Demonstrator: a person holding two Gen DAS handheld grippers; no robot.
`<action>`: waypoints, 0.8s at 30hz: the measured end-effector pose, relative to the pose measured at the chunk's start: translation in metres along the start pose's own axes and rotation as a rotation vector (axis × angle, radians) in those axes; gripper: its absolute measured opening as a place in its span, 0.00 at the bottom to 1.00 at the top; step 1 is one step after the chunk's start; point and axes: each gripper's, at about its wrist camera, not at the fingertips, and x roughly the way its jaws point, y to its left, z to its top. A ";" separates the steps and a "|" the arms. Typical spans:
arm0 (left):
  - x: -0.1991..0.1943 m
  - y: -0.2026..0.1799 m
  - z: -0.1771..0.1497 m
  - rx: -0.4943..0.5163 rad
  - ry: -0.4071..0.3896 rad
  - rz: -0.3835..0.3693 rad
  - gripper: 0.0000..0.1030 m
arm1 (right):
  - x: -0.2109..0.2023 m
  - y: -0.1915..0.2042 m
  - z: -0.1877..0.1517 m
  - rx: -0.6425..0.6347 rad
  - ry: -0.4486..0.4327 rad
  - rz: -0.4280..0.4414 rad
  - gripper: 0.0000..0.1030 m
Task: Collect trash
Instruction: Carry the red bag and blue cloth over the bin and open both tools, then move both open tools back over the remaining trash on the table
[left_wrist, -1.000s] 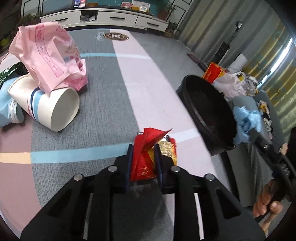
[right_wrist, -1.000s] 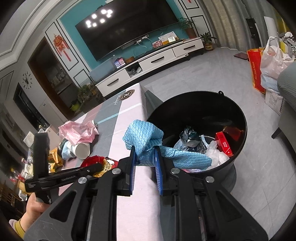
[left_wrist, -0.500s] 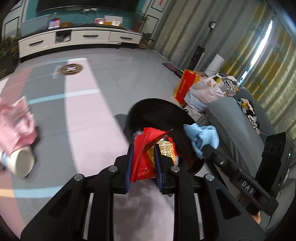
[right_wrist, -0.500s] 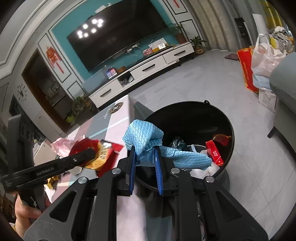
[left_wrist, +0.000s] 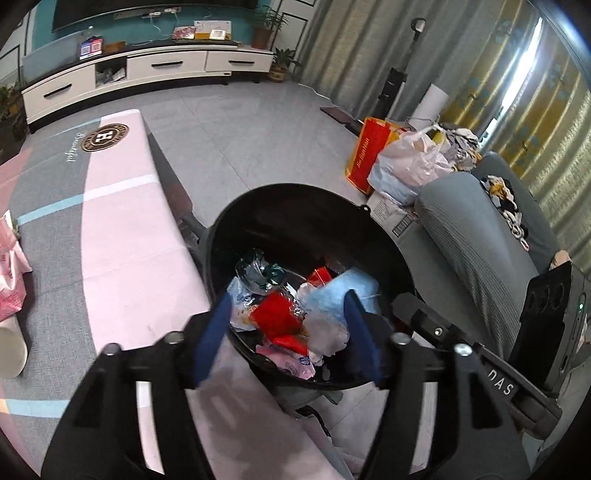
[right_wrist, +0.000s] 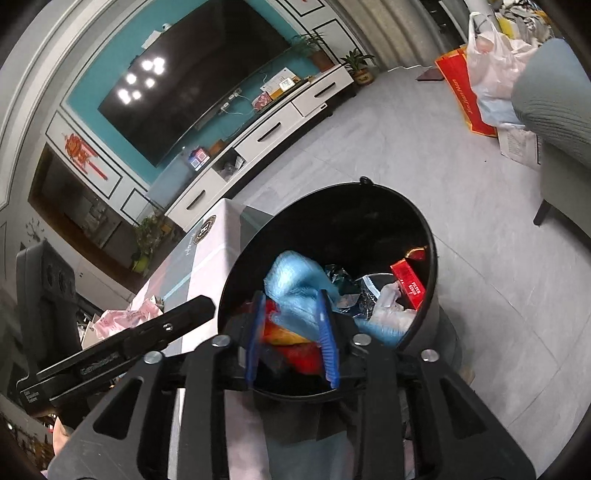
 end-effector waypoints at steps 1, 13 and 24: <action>-0.002 0.001 0.000 -0.005 -0.001 0.000 0.68 | -0.001 0.000 0.001 0.004 -0.001 0.005 0.33; -0.038 0.036 -0.049 -0.039 0.049 0.088 0.92 | -0.013 0.016 -0.016 -0.046 0.070 0.023 0.43; -0.097 0.072 -0.113 -0.035 0.074 0.167 0.97 | -0.011 0.075 -0.042 -0.147 0.174 0.050 0.57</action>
